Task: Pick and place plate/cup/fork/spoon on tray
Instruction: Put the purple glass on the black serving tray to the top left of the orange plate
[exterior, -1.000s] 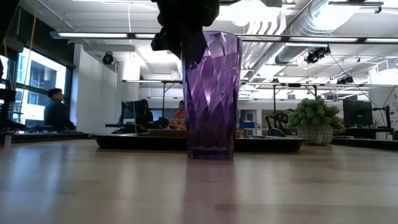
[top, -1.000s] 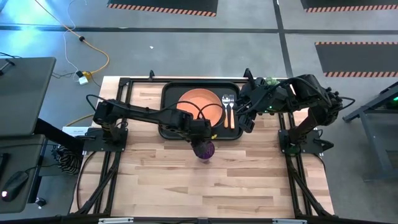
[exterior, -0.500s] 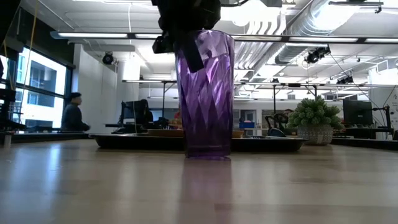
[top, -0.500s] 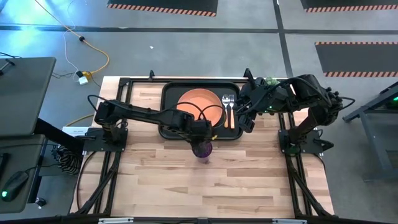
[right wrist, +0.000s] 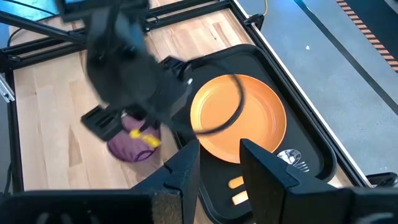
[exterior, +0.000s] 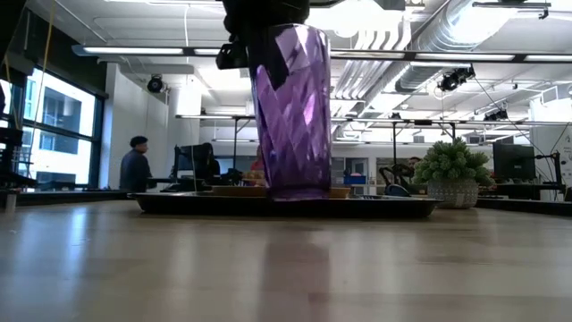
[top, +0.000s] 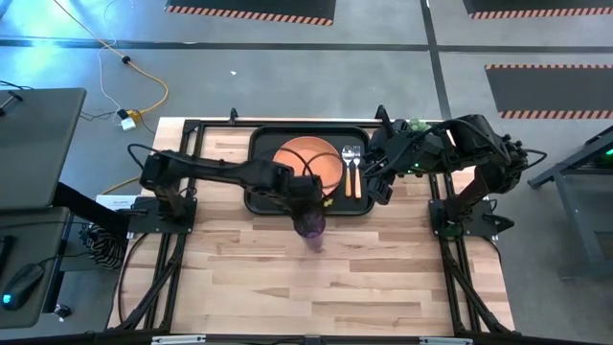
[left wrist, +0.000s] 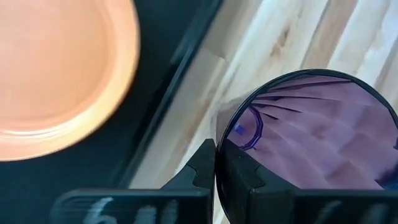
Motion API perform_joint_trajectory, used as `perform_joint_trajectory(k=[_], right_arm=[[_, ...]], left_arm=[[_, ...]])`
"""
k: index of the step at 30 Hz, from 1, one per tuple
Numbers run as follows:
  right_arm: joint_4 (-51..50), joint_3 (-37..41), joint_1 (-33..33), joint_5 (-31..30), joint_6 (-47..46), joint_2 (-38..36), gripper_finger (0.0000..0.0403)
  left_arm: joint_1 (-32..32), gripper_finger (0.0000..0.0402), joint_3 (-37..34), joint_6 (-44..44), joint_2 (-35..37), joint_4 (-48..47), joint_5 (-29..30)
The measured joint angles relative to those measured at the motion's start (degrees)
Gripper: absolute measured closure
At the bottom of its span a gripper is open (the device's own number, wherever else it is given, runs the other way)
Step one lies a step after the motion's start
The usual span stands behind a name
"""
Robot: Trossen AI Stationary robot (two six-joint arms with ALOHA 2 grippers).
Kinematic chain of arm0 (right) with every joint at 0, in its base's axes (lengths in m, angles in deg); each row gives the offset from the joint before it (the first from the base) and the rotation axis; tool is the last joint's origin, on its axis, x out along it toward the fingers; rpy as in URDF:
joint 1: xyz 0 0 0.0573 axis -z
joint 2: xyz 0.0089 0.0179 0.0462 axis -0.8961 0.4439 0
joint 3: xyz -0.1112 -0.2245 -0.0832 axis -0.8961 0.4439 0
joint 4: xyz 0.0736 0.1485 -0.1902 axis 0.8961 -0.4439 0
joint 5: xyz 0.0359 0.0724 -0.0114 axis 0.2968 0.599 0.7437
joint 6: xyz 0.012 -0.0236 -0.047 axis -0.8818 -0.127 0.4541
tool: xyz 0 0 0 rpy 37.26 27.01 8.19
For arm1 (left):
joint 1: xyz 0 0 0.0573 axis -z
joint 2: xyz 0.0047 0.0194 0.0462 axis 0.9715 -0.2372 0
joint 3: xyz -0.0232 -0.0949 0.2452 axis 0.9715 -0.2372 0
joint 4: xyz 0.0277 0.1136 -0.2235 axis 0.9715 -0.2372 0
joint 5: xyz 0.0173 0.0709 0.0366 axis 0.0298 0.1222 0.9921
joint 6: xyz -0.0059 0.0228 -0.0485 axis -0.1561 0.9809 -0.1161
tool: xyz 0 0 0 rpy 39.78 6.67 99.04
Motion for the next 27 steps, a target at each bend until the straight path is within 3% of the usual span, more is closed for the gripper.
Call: perform_joint_trajectory(k=[14, 27], right_arm=[[0.0, 0.0, 0.0, 0.3, 1.0, 0.0, 0.0297], [0.0, 0.0, 0.8, 0.2, 2.0, 0.0, 0.0297]], left_arm=[[-8.8, 0.04, 0.0, 2.8, 8.1, -8.4, 2.5], [-22.1, 0.0398, 0.0, 10.3, 11.0, -13.1, 3.9]])
